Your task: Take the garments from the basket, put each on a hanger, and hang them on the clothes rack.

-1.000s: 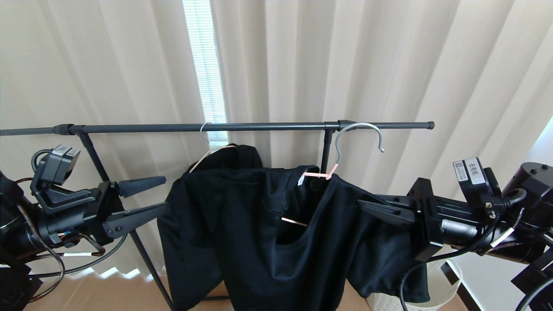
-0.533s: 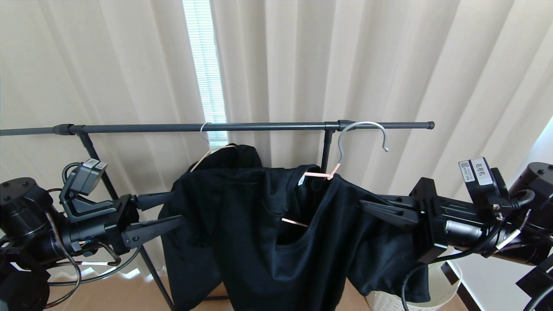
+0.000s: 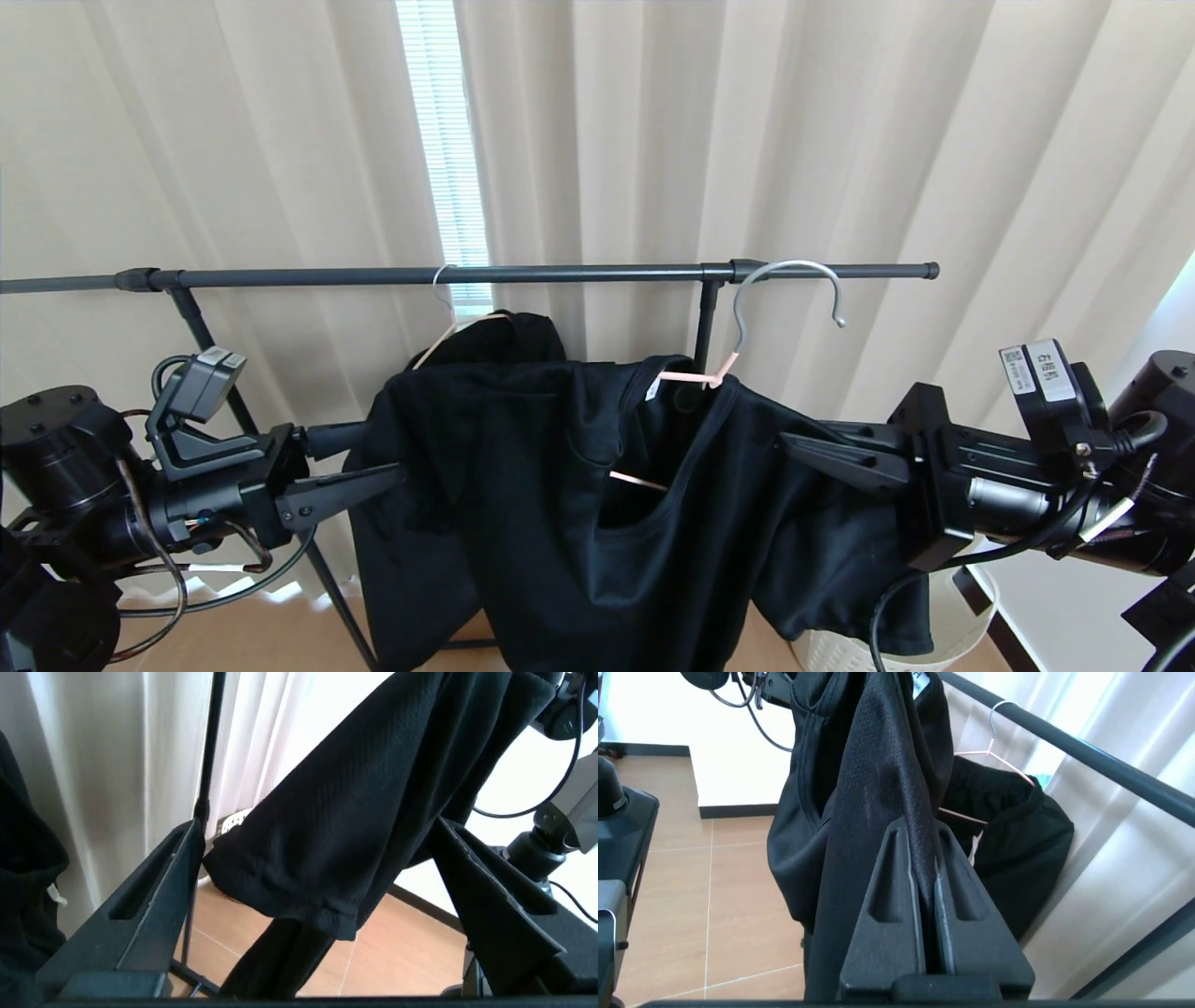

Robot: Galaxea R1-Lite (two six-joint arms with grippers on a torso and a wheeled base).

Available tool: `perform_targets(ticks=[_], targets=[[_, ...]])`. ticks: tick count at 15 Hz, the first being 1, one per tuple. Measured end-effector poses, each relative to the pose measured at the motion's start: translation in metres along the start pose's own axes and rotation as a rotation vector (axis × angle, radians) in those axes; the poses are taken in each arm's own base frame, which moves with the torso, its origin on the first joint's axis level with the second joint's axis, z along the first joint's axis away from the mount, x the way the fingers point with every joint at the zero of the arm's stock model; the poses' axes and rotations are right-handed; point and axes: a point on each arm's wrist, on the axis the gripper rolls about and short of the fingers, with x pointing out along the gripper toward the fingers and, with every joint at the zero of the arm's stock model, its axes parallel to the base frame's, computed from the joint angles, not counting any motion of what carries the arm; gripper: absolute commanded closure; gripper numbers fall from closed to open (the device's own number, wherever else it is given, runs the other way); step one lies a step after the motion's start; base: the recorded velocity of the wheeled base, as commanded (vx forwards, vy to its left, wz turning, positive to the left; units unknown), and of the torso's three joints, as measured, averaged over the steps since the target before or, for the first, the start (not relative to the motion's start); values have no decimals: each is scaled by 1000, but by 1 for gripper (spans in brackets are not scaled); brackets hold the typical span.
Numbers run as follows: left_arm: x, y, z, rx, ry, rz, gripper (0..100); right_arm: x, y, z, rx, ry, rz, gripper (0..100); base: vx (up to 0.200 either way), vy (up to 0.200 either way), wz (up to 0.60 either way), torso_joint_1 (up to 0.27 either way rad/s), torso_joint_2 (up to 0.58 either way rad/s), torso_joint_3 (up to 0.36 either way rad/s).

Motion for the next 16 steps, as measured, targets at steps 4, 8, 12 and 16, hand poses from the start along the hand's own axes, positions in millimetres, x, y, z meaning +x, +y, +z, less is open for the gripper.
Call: perform_targets(ticks=[4,8,12,16], targets=[[1,4,1,3,-2,4,100,0,-1,1,-3,-2,-1,100,0,0,0,0,0,0],[-7,11,6,25,-20,37,100,-1,-3,4,-15,-12,-10,100,0,0,0,0,0,0],[-19,24,12,45,-42,93,100,-2,-2,7,-22,-18,-12,100,0,0,0,0,0,0],[-29,35,15,57,-57,136,100,-6,-4,10,-31,-24,-26,100,0,0,0,0,0,0]])
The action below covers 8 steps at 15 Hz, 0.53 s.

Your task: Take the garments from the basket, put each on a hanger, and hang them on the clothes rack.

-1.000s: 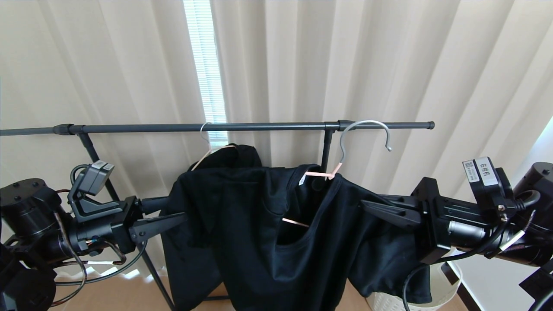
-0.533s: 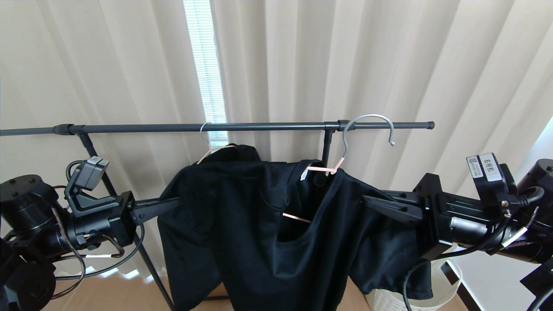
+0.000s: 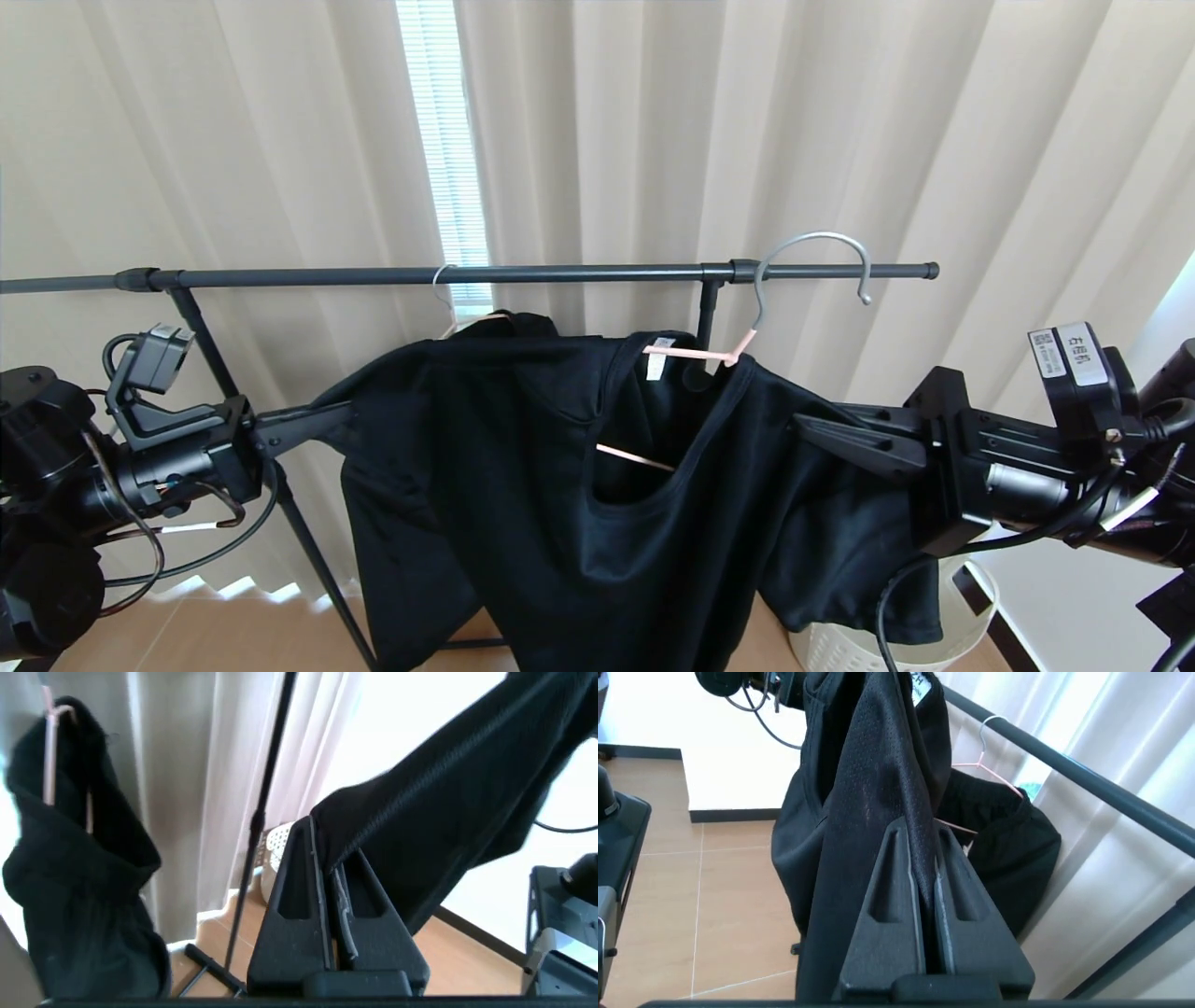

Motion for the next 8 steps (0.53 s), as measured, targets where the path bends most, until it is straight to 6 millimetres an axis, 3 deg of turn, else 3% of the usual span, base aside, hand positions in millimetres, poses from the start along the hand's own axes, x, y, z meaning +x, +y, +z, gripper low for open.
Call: perform_targets(ticks=[8], targets=[[-7,18,-4,-9,-5,44,100,-5,0,7,4,-16,-10,100,0,0,0,0,0,0]])
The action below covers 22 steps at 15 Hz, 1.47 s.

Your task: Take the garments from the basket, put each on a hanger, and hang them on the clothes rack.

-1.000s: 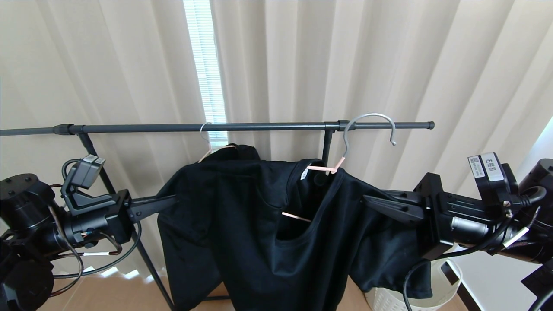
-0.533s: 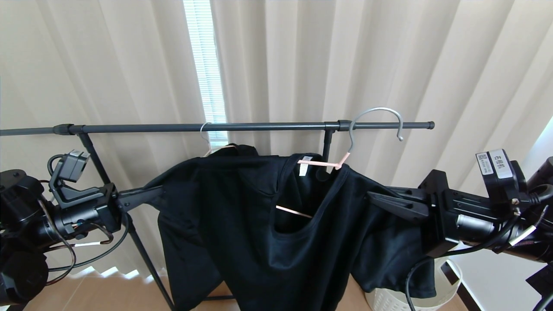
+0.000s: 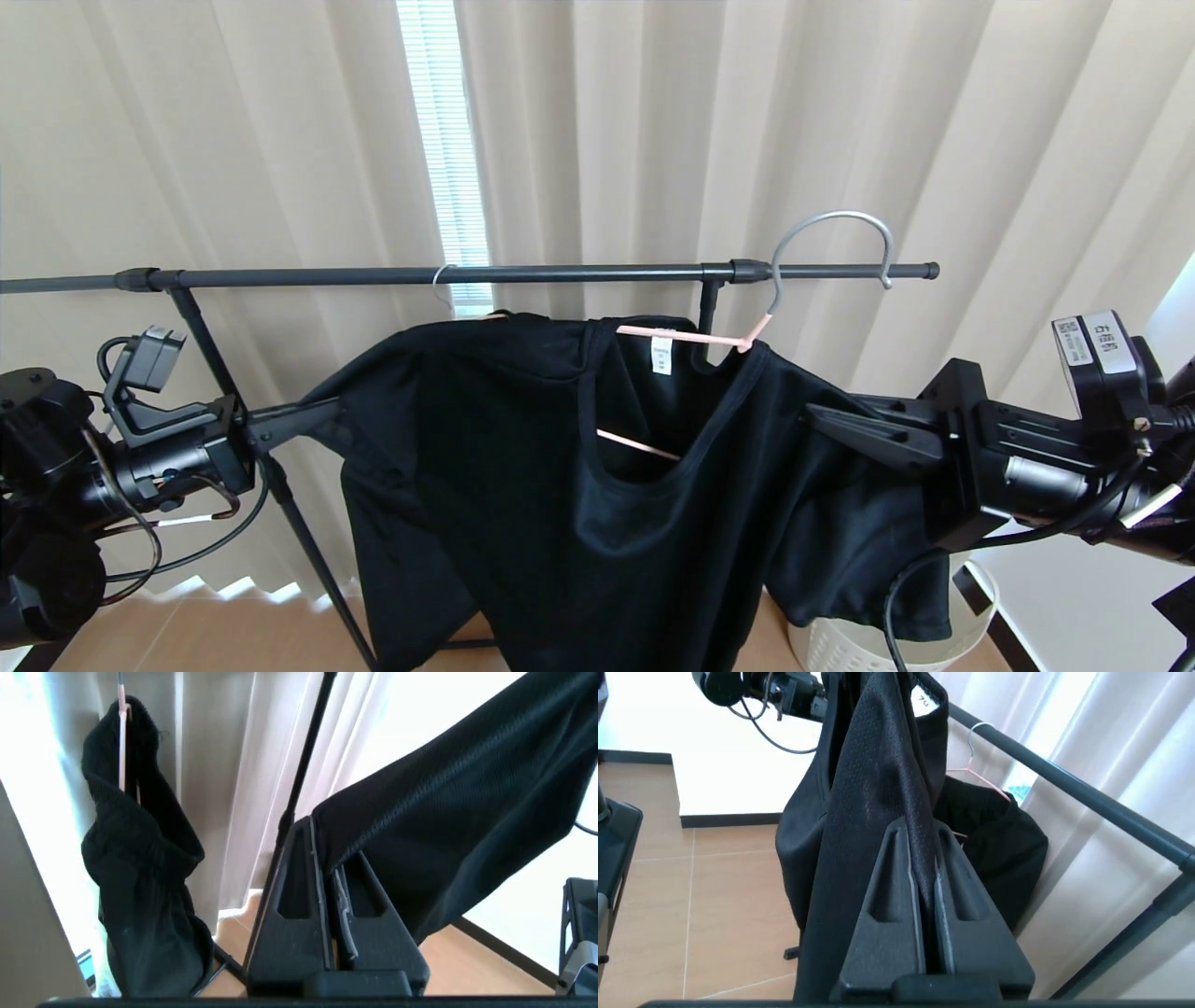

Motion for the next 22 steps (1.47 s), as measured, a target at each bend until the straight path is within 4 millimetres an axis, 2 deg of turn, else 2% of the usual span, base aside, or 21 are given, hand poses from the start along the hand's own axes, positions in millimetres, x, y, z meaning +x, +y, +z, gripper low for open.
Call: perform_targets(ticks=[8,13,14,22], targets=[[-3,4,-6,-18,7,10,100,-5,-3,1,7,-3,15,100,0,0,0,0,0,0],[-4,4,-19,-70,29,10,100,-5,-3,0,10,-1,14,100,0,0,0,0,0,0],[-4,4,-20,-74,30,9,0,-5,-3,0,10,-1,14,100,0,0,0,0,0,0],[-4,3,-21,-81,32,9,0,-4,-4,-2,17,4,14,100,0,0,0,0,0,0]])
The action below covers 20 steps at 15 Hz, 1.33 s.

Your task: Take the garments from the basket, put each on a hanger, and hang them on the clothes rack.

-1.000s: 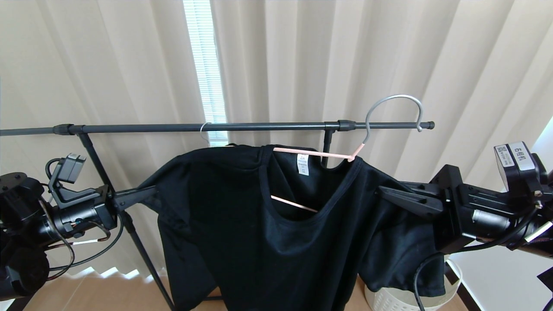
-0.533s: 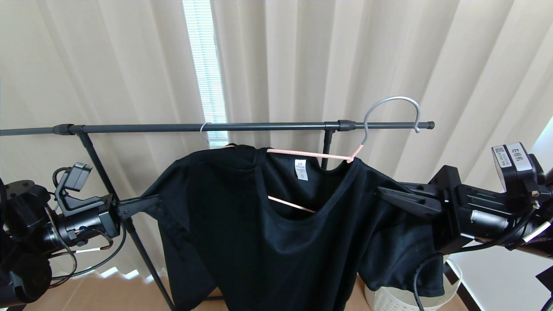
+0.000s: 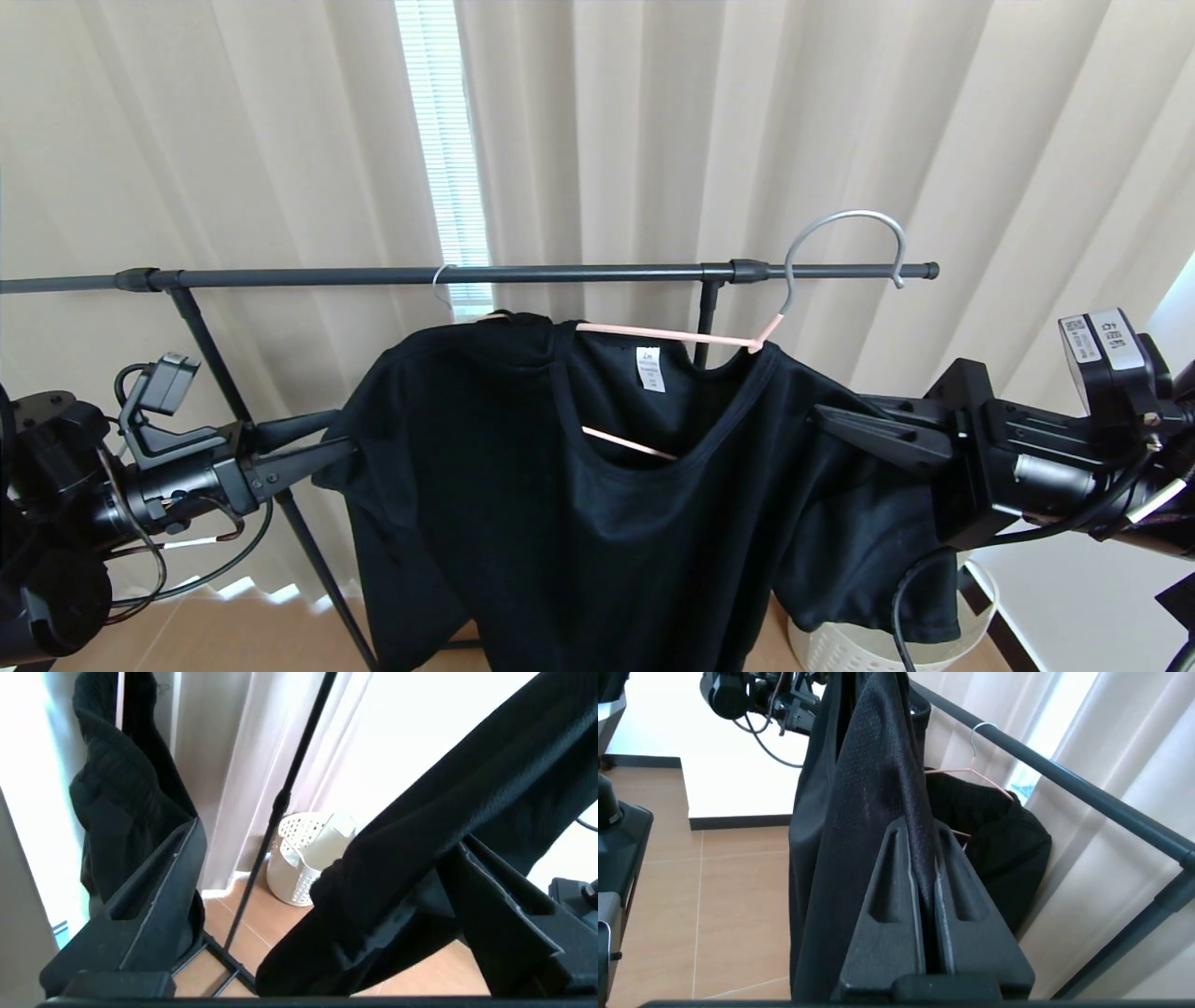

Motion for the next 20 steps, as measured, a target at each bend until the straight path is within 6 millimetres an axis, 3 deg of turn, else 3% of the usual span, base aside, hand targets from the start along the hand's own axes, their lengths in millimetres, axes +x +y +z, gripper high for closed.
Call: perform_targets(ticks=[5,13,17,20], targets=[[1,-21,19,-95,-19,-29,0,4,-7,-8,21,16,-2,100,0,0,0,0,0,0],[1,-61,50,20,-57,-91,0,8,-12,-17,44,34,-2,100,0,0,0,0,0,0],[2,-87,62,-19,-30,-125,0,9,-15,-22,53,42,-10,100,0,0,0,0,0,0],[3,-94,69,-66,-6,-129,0,12,-12,-27,68,54,8,100,0,0,0,0,0,0]])
